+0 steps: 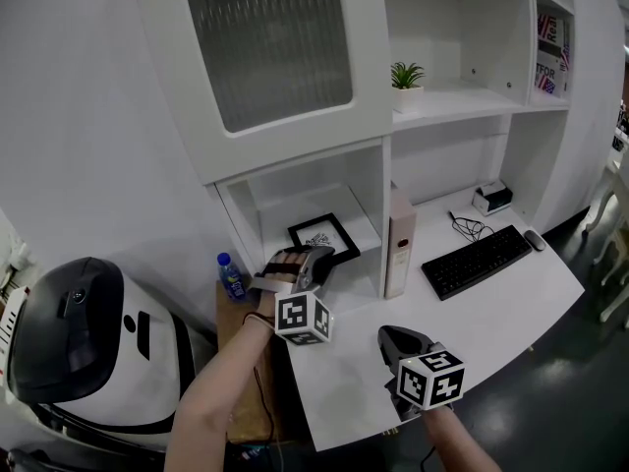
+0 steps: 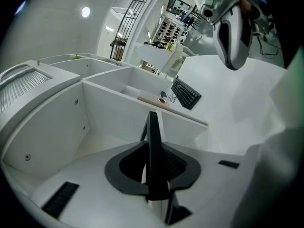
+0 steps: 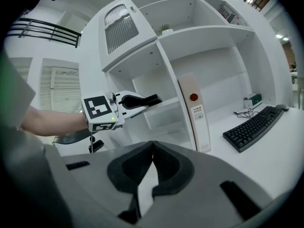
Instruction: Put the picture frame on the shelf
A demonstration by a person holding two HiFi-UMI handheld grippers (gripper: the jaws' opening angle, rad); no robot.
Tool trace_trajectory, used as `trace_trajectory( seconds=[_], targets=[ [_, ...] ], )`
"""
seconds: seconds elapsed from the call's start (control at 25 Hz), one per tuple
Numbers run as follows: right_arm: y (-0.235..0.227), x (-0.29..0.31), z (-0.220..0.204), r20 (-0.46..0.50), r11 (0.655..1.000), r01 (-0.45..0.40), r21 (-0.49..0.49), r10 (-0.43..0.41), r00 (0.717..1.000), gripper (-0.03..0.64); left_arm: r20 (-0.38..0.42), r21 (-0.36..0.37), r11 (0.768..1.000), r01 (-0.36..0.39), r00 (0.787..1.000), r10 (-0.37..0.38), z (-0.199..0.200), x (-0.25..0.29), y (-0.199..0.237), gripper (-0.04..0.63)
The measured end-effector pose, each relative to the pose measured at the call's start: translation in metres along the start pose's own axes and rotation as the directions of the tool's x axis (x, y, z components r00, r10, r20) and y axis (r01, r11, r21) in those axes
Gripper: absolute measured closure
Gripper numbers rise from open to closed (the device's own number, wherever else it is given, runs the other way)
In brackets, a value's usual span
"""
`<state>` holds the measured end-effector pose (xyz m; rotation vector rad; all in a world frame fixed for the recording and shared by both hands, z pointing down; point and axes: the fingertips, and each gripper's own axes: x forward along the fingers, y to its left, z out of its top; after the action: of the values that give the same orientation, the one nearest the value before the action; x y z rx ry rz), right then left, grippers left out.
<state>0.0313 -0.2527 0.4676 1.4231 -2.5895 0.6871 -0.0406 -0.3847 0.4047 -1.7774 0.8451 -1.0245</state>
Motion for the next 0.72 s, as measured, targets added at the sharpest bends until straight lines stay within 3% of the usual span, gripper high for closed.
trace_trajectory(
  seconds=[0.32, 0.72],
  targets=[
    [-0.0064, 0.0009, -0.0021, -0.008, 1.000, 0.006, 0.007, -0.006, 1.000, 0.615, 0.014, 0.001, 1.000, 0.006, 1.000, -0.006, -0.0025, 0.0029, -0.0013, 0.538],
    [-0.0045, 0.0049, -0.0060, -0.020, 1.000, -0.004, 0.014, 0.004, 1.000, 0.615, -0.008, -0.067, 0.997, 0.025, 1.000, -0.025, -0.0036, 0.0032, 0.0012, 0.529]
  ],
)
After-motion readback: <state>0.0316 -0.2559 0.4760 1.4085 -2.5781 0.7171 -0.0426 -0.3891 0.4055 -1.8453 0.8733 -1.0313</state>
